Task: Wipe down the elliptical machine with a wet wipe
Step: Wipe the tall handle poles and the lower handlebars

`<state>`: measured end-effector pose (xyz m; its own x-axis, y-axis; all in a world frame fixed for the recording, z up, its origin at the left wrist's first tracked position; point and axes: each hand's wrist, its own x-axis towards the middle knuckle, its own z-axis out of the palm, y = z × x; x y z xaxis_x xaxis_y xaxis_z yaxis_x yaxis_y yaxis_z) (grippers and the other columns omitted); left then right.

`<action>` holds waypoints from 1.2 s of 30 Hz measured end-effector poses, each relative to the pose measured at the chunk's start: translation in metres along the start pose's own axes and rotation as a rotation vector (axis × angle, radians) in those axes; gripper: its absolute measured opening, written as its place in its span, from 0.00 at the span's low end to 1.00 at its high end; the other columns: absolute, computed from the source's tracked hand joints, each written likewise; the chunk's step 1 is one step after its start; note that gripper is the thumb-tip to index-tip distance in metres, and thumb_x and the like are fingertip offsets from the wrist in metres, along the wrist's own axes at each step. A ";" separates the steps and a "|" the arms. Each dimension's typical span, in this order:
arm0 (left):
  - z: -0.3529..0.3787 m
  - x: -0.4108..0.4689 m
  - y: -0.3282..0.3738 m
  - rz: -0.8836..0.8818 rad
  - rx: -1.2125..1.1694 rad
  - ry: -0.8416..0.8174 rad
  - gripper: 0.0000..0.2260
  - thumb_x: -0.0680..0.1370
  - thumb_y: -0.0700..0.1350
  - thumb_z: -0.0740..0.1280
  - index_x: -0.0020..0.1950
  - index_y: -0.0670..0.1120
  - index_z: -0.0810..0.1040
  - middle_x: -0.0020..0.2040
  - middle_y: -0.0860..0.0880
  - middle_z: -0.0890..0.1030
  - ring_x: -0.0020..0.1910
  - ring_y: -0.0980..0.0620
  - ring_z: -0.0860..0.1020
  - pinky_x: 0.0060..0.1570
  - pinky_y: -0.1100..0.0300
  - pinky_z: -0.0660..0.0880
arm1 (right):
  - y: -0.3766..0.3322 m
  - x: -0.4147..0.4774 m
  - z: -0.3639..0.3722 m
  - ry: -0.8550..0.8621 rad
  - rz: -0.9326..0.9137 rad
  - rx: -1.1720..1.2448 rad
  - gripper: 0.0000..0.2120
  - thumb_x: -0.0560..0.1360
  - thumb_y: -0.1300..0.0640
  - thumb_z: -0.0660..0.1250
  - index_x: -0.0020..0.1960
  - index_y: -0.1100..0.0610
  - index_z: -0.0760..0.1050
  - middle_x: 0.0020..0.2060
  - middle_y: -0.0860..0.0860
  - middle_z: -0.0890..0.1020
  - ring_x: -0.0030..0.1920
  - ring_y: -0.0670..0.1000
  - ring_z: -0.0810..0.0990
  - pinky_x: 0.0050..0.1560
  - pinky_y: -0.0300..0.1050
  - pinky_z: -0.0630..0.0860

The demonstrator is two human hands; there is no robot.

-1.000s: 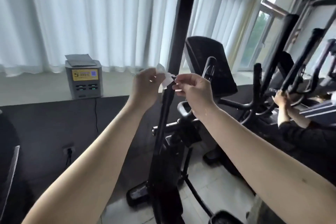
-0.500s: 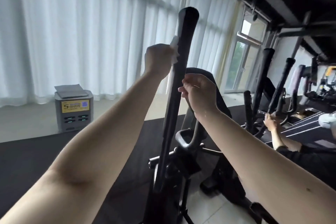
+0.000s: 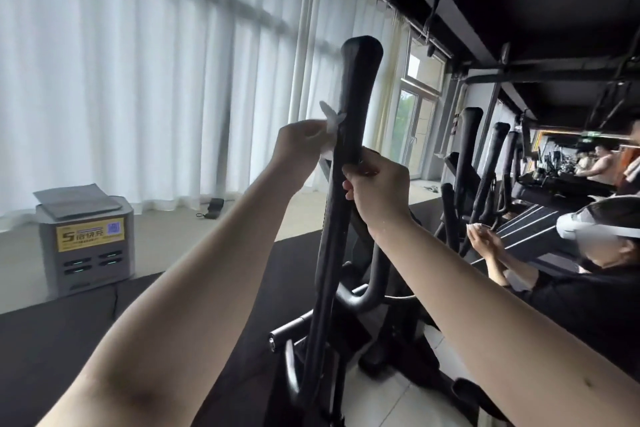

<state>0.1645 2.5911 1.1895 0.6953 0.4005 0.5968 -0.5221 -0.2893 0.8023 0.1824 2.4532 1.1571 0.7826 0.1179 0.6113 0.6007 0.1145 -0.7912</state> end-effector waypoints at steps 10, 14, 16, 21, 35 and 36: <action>-0.002 -0.059 -0.055 -0.083 0.021 0.016 0.09 0.77 0.37 0.73 0.38 0.47 0.83 0.32 0.54 0.81 0.35 0.58 0.79 0.43 0.55 0.80 | -0.003 -0.006 0.002 0.046 -0.022 -0.074 0.09 0.78 0.65 0.69 0.51 0.54 0.86 0.28 0.46 0.79 0.29 0.45 0.77 0.31 0.38 0.75; 0.008 -0.046 -0.025 0.022 -0.001 0.119 0.12 0.79 0.36 0.67 0.44 0.53 0.84 0.36 0.56 0.83 0.37 0.59 0.80 0.41 0.64 0.75 | -0.009 -0.007 -0.002 0.008 -0.029 -0.051 0.13 0.77 0.67 0.70 0.49 0.49 0.84 0.30 0.50 0.81 0.29 0.44 0.76 0.31 0.38 0.76; 0.009 -0.048 -0.032 0.002 0.056 0.148 0.07 0.80 0.38 0.67 0.50 0.47 0.84 0.39 0.55 0.83 0.39 0.60 0.79 0.39 0.68 0.73 | -0.009 -0.008 -0.004 -0.012 -0.026 -0.036 0.12 0.77 0.68 0.69 0.49 0.52 0.85 0.29 0.49 0.81 0.29 0.45 0.76 0.31 0.38 0.77; 0.000 -0.092 -0.092 -0.124 0.318 -0.020 0.13 0.79 0.36 0.66 0.35 0.44 0.78 0.30 0.52 0.78 0.28 0.60 0.75 0.32 0.62 0.72 | -0.002 -0.007 -0.003 -0.016 0.013 0.013 0.12 0.77 0.68 0.67 0.57 0.60 0.84 0.36 0.55 0.79 0.29 0.45 0.77 0.31 0.39 0.76; 0.005 -0.151 -0.124 -0.196 0.339 0.077 0.06 0.80 0.41 0.69 0.46 0.48 0.86 0.41 0.53 0.85 0.39 0.58 0.81 0.41 0.64 0.76 | 0.034 -0.023 -0.025 -0.016 0.122 0.091 0.27 0.77 0.66 0.71 0.74 0.60 0.70 0.38 0.50 0.80 0.34 0.49 0.82 0.36 0.43 0.79; 0.004 -0.165 -0.136 -0.232 0.359 0.047 0.07 0.79 0.41 0.70 0.43 0.48 0.86 0.39 0.52 0.85 0.38 0.57 0.81 0.41 0.61 0.77 | 0.043 -0.028 -0.028 -0.021 0.147 0.089 0.26 0.77 0.66 0.71 0.74 0.60 0.71 0.37 0.50 0.79 0.33 0.48 0.81 0.36 0.42 0.79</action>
<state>0.1227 2.5606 0.9816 0.7464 0.5272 0.4061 -0.1438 -0.4680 0.8719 0.1908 2.4270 1.1054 0.8566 0.1605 0.4904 0.4627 0.1814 -0.8677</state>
